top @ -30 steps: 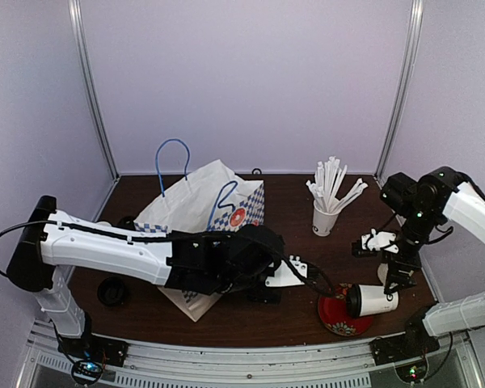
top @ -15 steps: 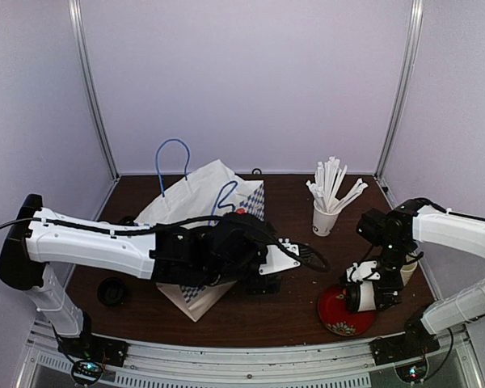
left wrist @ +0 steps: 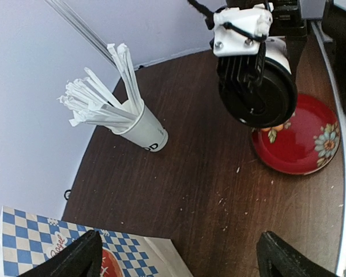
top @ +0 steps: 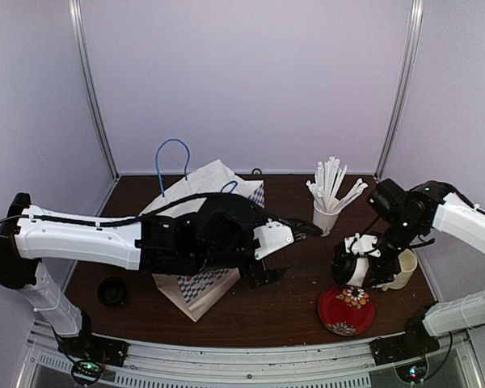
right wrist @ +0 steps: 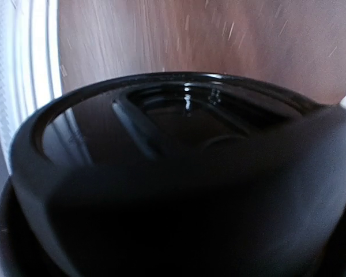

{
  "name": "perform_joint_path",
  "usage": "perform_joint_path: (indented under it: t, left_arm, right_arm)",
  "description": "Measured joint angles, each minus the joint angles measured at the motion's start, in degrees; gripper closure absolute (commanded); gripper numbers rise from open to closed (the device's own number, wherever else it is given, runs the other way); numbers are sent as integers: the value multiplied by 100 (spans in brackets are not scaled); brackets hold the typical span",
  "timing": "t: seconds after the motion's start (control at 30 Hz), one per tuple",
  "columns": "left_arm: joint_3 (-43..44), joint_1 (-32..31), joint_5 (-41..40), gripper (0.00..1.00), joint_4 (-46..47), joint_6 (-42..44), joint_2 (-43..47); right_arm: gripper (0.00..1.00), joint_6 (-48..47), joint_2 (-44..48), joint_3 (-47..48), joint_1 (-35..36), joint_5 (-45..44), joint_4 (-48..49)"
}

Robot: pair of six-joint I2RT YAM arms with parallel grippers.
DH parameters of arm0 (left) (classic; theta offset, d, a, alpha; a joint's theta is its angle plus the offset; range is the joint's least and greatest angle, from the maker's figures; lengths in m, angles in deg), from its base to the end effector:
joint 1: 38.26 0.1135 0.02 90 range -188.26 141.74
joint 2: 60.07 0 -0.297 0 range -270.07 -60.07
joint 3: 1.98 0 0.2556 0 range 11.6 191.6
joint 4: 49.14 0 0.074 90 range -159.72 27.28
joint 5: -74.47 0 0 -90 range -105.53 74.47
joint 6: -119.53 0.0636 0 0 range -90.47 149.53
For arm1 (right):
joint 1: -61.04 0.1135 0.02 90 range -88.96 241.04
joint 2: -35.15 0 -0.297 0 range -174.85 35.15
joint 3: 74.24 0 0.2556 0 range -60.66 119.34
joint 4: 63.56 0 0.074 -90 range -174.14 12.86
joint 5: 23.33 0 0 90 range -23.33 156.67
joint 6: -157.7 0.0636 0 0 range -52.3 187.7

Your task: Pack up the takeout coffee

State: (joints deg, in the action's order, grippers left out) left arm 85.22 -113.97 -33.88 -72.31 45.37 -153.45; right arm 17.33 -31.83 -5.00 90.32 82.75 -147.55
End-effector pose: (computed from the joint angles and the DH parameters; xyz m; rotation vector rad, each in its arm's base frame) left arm 0.1203 -0.3912 0.3166 1.3406 1.5764 -0.3130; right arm 0.1472 0.1028 0.2632 -1.8973 2.2286 0.3677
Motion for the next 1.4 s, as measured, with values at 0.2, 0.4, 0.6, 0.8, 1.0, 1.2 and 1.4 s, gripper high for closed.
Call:
perform_joint_path:
  t: [0.2, 0.4, 0.6, 0.8, 1.0, 1.2, 1.4]
  left_arm:
    - [-39, 551, 1392, 2, 496, -863, 461]
    - [468, 811, 2855, 2, 647, -1665, 319]
    - [767, 782, 3532, 2, 647, -2055, 151]
    - [975, 782, 3759, 2, 468, -2142, -153]
    - [1067, 782, 3766, 2, 260, -2122, -295]
    - [1279, 782, 3768, 3, 127, -1998, -461]
    - [1403, 756, 3766, 5, -116, -1843, -555]
  right_arm:
    - [32, 90, 466, 992, 7, 1377, -127]
    - [31, 131, 66, 1578, 177, 2083, -184]
    - [31, 138, -120, 1690, 529, 2109, -216]
    - [31, 258, -149, 1834, 649, 2109, -227]
    - [31, 350, -229, 1996, 741, 2087, -199]
    - [31, 422, -356, 1996, 866, 1950, -188]
    - [31, 468, -376, 1996, 898, 1884, -173]
